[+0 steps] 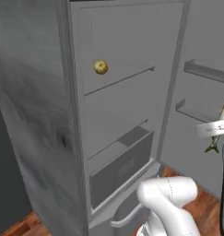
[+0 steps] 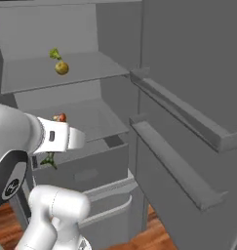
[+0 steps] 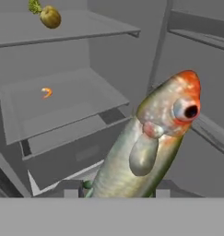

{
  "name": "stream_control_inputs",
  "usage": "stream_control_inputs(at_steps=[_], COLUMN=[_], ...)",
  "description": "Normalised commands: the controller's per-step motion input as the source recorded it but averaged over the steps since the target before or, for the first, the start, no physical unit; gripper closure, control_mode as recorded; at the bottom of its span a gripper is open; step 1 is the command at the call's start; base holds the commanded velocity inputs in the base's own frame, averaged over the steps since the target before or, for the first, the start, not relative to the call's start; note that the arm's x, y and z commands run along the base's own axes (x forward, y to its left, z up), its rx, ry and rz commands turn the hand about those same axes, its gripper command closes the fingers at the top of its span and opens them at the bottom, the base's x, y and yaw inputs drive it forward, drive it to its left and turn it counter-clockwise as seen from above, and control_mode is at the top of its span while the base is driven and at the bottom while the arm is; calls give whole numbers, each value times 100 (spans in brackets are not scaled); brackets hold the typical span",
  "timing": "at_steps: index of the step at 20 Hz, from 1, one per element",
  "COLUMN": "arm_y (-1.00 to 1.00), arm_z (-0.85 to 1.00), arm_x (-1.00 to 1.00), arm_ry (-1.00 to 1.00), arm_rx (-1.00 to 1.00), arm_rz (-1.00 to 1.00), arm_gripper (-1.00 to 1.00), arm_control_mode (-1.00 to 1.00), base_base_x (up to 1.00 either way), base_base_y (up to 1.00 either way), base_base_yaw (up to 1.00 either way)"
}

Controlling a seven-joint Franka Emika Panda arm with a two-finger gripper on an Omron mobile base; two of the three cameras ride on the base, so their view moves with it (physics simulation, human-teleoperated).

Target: Transport the fish and squash to the fridge. Place the fish on the rack containing meat and place the squash on the rack containing the vegetable, ensuring meats and vegetables are on different racks.

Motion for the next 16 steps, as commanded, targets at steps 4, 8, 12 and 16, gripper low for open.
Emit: stream_control_inputs(at_steps=[4,8,12,16], arm_y=[0,0,0,0], arm_z=[0,0,0,0], arm_x=[0,0,0,0], arm_ry=[0,0,0,0], arm_rx=[0,0,0,0], arm_rz=[0,0,0,0], arm_gripper=[100,100,100,100], arm_control_mode=[100,100,100,100], base_base_x=[5,39,24,74], base_base_y=[8,57,51,9], base_base_yaw=[58,53,47,37])
